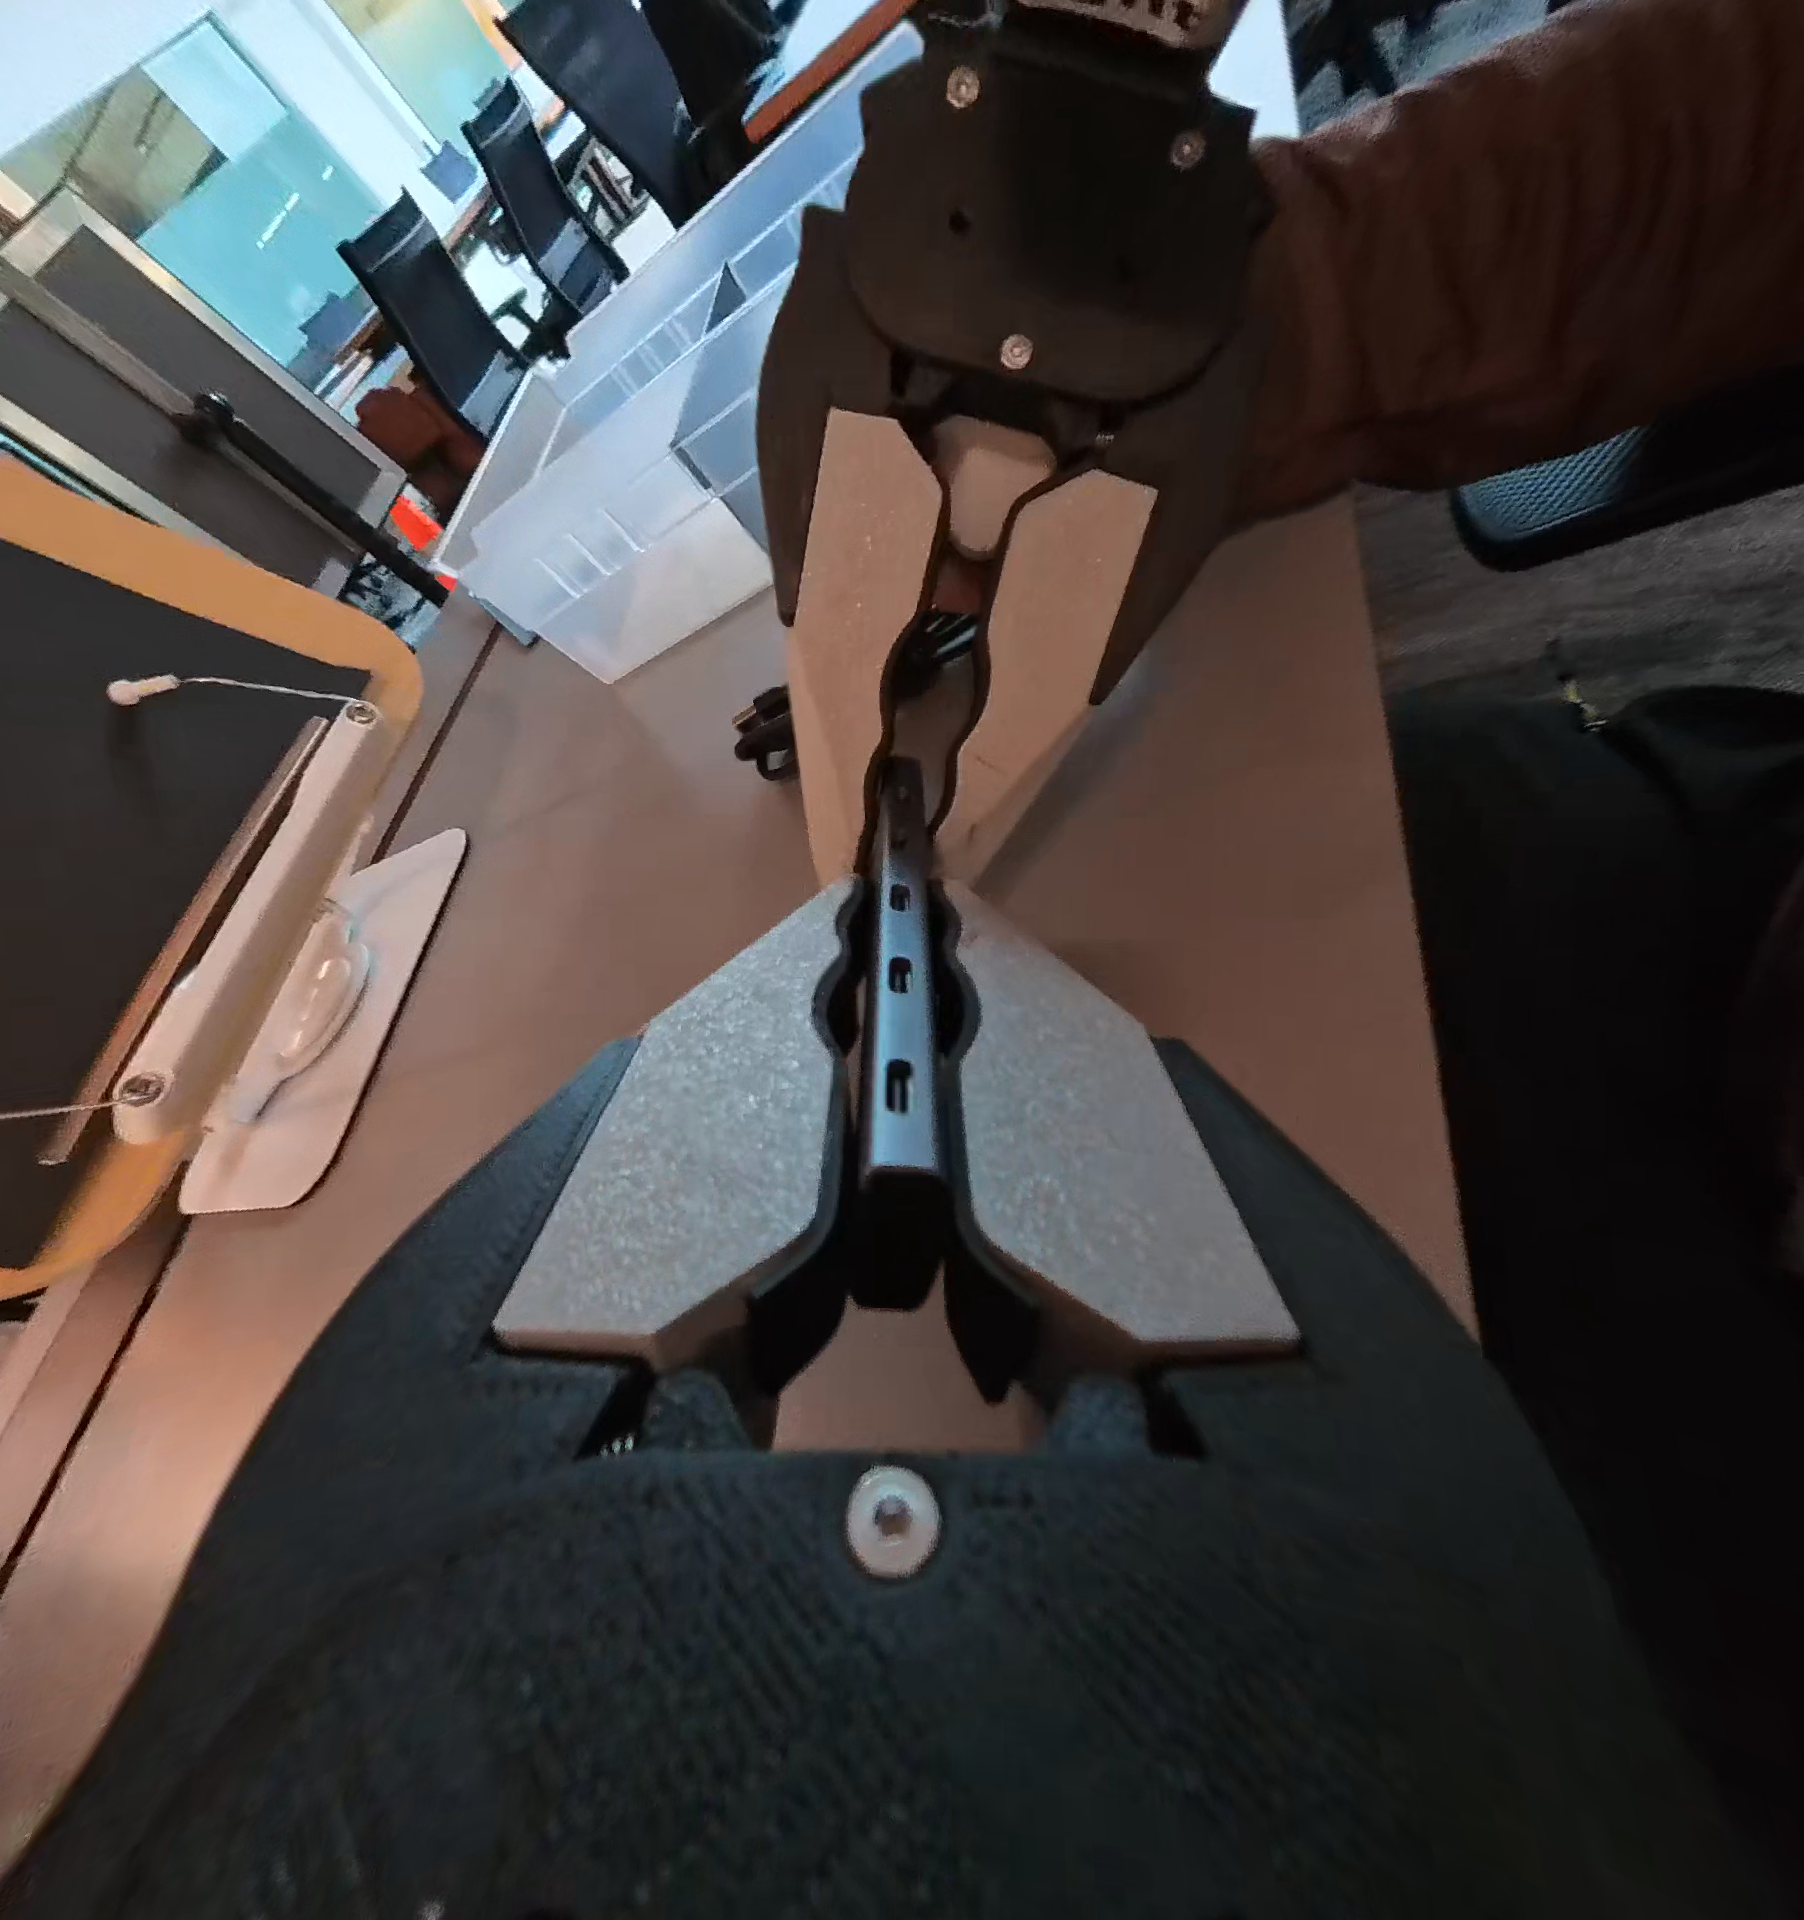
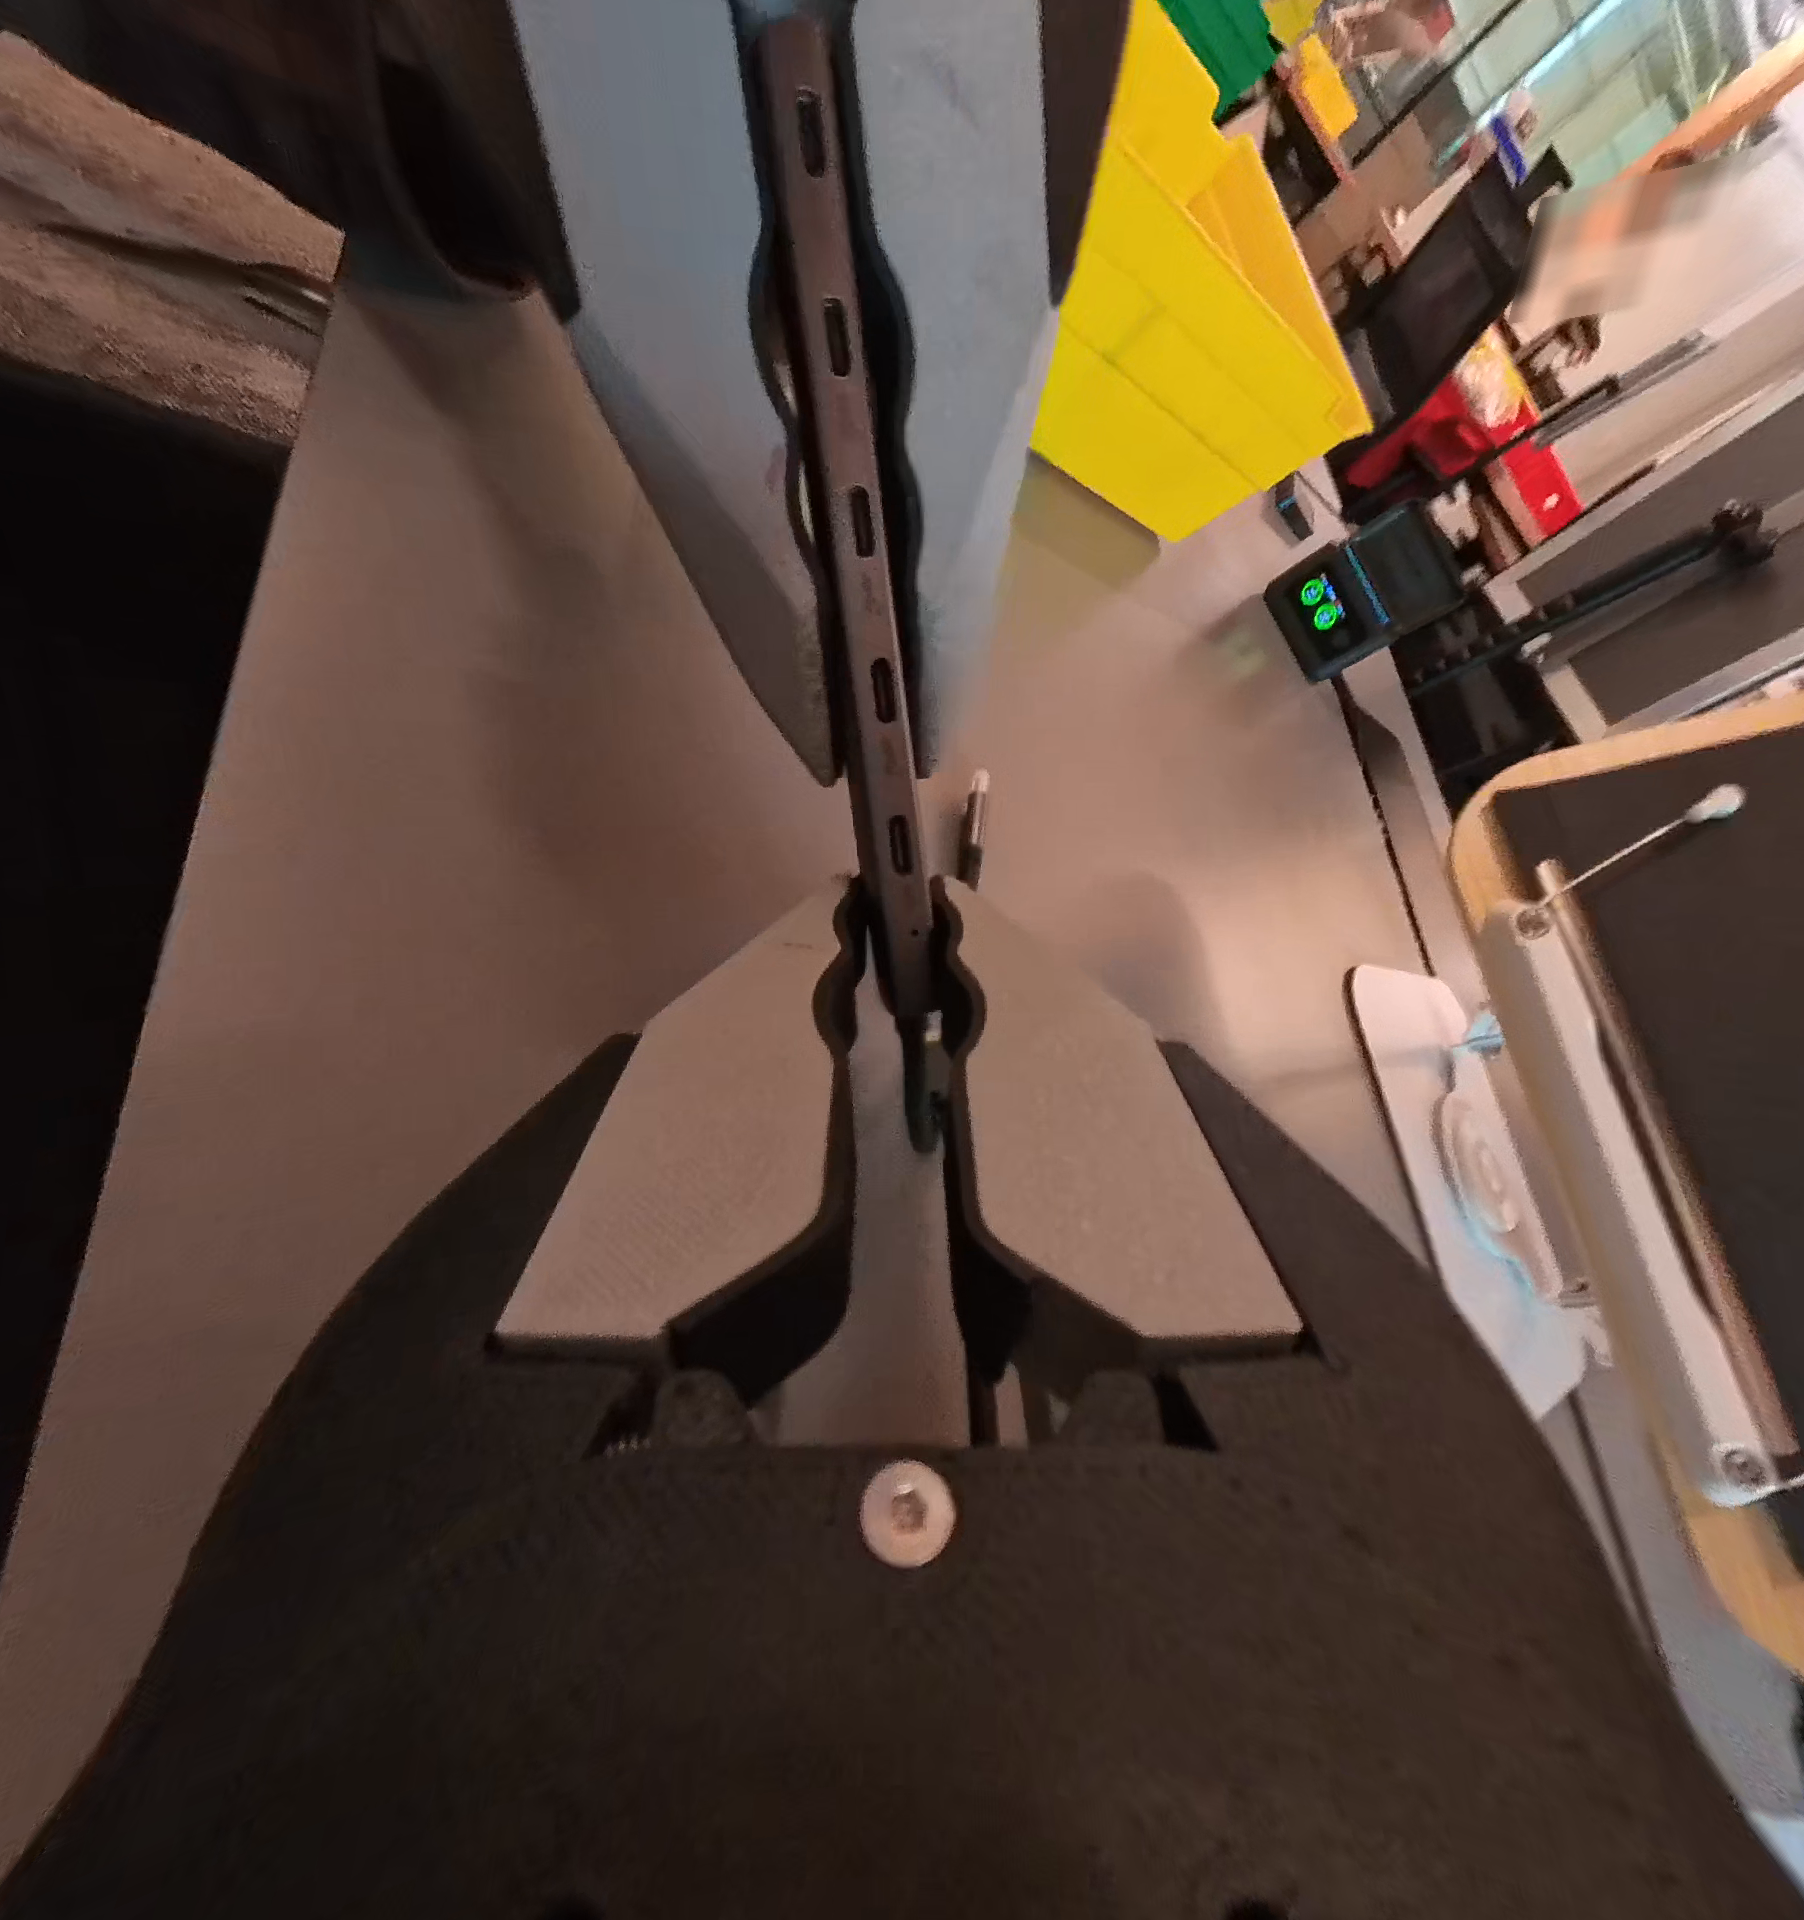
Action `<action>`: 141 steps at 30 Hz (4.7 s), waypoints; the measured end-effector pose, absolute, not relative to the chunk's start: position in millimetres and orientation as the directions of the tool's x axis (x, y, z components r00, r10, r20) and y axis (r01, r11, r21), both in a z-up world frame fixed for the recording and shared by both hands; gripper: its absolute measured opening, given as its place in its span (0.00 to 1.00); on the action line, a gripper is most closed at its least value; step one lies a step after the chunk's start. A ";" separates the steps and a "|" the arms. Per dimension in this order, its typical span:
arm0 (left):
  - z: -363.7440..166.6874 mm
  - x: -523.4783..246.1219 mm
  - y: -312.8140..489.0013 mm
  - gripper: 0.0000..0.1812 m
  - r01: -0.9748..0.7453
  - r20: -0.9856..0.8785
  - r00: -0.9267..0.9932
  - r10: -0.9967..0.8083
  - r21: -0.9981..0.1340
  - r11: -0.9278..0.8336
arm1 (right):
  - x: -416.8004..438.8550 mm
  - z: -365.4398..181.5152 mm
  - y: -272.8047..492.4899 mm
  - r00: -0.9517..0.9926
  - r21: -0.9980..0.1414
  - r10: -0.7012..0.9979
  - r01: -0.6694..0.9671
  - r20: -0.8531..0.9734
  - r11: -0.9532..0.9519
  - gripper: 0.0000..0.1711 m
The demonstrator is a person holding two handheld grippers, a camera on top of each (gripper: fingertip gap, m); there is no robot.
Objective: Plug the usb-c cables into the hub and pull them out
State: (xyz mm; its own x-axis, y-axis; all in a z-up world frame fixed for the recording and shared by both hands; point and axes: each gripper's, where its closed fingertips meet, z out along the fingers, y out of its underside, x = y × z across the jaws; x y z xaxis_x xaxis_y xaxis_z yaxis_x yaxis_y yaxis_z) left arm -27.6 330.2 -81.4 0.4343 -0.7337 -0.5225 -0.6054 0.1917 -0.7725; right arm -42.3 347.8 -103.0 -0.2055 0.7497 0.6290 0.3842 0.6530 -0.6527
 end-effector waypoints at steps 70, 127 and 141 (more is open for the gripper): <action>-112.1 -111.5 397.0 0.04 -0.966 -0.947 0.257 -0.192 -0.257 -0.023 | -48.8 -117.8 368.7 -0.010 -0.821 0.999 0.569 -0.054 -0.038 0.00; -88.7 -105.6 391.1 0.04 -0.989 -0.988 0.151 -0.027 -0.151 0.008 | -70.3 -91.6 371.8 0.003 -0.792 0.817 0.245 -0.577 -0.560 0.00; -79.0 -106.3 389.6 0.04 -0.991 -0.990 0.134 0.033 -0.134 0.003 | -72.6 -88.8 366.7 -0.006 -0.774 0.794 0.223 -0.608 -0.592 0.00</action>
